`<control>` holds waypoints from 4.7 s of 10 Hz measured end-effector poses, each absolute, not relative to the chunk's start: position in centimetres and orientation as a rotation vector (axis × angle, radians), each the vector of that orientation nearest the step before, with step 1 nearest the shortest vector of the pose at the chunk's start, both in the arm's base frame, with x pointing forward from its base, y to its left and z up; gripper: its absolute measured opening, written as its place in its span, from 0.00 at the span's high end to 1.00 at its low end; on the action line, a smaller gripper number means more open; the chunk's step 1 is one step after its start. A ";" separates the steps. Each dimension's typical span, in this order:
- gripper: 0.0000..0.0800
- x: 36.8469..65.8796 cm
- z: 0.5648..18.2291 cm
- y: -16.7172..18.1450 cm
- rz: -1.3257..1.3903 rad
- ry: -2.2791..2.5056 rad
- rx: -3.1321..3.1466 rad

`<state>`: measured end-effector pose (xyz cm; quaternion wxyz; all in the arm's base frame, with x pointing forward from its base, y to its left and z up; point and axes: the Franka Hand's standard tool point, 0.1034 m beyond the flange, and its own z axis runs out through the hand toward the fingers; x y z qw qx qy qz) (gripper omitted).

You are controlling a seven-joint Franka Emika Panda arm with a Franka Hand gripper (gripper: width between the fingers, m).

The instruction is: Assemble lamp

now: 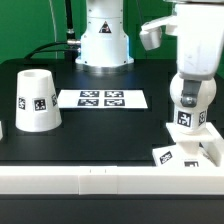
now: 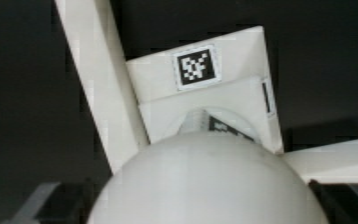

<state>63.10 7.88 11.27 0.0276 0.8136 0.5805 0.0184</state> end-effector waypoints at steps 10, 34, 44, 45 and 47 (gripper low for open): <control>0.28 63.1 11.3 8.5 0.101 0.578 3.072; 0.13 62.5 11.3 9.0 0.054 0.011 3.167; 0.13 63.1 11.5 8.7 0.024 1.342 2.793; 0.13 63.1 11.3 8.8 0.010 1.455 2.732; 0.13 63.0 11.1 8.8 -0.027 1.677 2.585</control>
Offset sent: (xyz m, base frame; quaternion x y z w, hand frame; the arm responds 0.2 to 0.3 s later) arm 0.0000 0.0000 0.0000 0.0000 0.0000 0.1938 0.9810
